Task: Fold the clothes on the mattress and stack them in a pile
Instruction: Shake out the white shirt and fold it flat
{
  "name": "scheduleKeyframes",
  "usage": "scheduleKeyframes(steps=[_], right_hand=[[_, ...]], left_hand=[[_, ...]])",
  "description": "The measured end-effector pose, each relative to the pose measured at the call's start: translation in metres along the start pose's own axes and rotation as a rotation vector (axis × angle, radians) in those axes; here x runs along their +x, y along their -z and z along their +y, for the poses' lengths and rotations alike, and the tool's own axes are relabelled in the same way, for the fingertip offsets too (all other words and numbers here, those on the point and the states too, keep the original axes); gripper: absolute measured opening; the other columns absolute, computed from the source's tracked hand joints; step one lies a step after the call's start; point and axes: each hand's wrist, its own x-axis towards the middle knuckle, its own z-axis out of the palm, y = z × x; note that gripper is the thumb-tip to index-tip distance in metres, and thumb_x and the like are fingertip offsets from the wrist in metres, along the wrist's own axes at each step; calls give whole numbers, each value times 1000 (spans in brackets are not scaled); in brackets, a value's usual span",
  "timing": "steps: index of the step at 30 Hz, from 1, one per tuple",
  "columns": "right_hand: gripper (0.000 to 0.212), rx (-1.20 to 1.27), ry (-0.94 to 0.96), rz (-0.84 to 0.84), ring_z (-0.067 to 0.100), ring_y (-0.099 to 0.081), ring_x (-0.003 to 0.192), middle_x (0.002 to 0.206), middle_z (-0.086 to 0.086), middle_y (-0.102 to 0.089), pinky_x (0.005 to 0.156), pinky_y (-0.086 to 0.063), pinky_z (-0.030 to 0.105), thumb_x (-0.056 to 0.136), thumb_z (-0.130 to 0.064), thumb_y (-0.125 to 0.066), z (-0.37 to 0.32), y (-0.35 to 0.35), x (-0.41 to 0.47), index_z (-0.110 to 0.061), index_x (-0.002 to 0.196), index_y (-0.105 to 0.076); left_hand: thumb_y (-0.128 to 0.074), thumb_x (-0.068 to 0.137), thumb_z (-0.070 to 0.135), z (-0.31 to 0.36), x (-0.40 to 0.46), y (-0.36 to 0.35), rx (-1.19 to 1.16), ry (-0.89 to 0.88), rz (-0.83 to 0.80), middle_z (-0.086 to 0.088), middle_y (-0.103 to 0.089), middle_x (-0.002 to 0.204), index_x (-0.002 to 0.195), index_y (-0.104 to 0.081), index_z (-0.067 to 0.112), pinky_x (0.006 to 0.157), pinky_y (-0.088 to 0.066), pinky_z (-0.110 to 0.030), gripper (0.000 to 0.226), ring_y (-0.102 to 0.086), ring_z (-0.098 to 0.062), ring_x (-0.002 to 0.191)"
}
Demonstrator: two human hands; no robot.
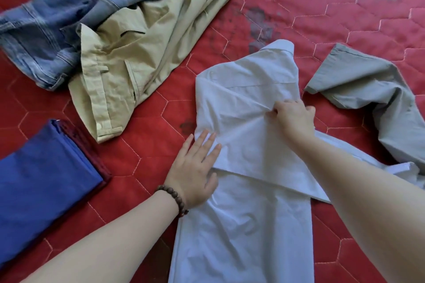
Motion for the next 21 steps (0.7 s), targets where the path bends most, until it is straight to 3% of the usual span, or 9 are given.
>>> scheduleKeyframes(steps=[1, 3, 6, 8, 10, 13, 15, 18, 21], right_hand=[[18, 53, -27, 33, 29, -43, 108, 110, 8, -53, 84, -29, 39, 92, -30, -56, 2, 1, -2, -15, 101, -62], [45, 172, -106, 84, 32, -42, 113, 122, 10, -45, 89, -34, 43, 85, -45, -65, 4, 5, -3, -19, 119, -54], [80, 233, -240, 20, 35, -44, 118, 126, 13, -46, 92, -36, 48, 78, -56, -69, 8, 11, 7, -19, 139, -33], [72, 247, -250, -25, 35, -48, 115, 121, 14, -53, 89, -36, 46, 79, -57, -67, 14, 10, 16, -11, 127, -40], [62, 285, -210, -46, 36, -53, 109, 116, 17, -58, 80, -38, 42, 82, -55, -64, 18, 8, 20, -6, 115, -44], [55, 270, -134, 0, 37, -57, 99, 107, 18, -60, 67, -34, 38, 87, -51, -61, 17, 2, 15, -4, 110, -43], [49, 223, -116, 21, 39, -59, 92, 99, 19, -62, 64, -33, 38, 89, -48, -59, 14, -3, 14, -6, 107, -42], [32, 185, -114, -16, 41, -58, 86, 95, 23, -63, 63, -32, 38, 94, -38, -54, 10, -7, 18, -9, 97, -41], [22, 119, -32, 54, 41, -58, 84, 92, 24, -63, 61, -31, 39, 99, -27, -45, 1, -4, 27, -6, 101, -46]], left_hand=[[-40, 85, 34, -1, 3, 2, -90, 60, 27, -18, -35, 151, 138, -51, 10, 116, -23, -49, 58, -26, -30, 144], [-42, 90, 39, -7, 20, 10, -256, 317, 122, -18, -27, 154, 141, -48, 18, 117, -19, -43, 54, -20, -31, 146], [-54, 93, 27, -28, 61, 22, -426, 655, 243, -18, -39, 142, 140, -49, 24, 109, -26, -31, 47, -39, -30, 129], [-57, 92, 24, -37, 87, 27, -544, 691, 287, -10, -47, 119, 139, -49, 26, 92, -32, -16, 48, -53, -22, 99], [-58, 92, 25, -39, 105, 30, -582, 650, 237, -5, -46, 106, 140, -46, 29, 78, -31, -12, 50, -50, -16, 83], [-58, 91, 17, -40, 119, 26, -620, 623, 138, -7, -59, 116, 137, -51, 25, 90, -37, -19, 46, -56, -21, 102], [-56, 91, 8, -41, 119, 23, -638, 617, 146, -6, -62, 126, 129, -58, 16, 92, -33, -12, 39, -55, -20, 118], [-55, 92, 4, -44, 115, 24, -600, 600, 180, -8, -61, 126, 126, -61, 9, 88, -28, -7, 35, -54, -21, 119], [-54, 92, 3, -52, 119, 32, -569, 573, 229, -10, -61, 125, 125, -61, 7, 89, -28, -8, 34, -55, -23, 118]])
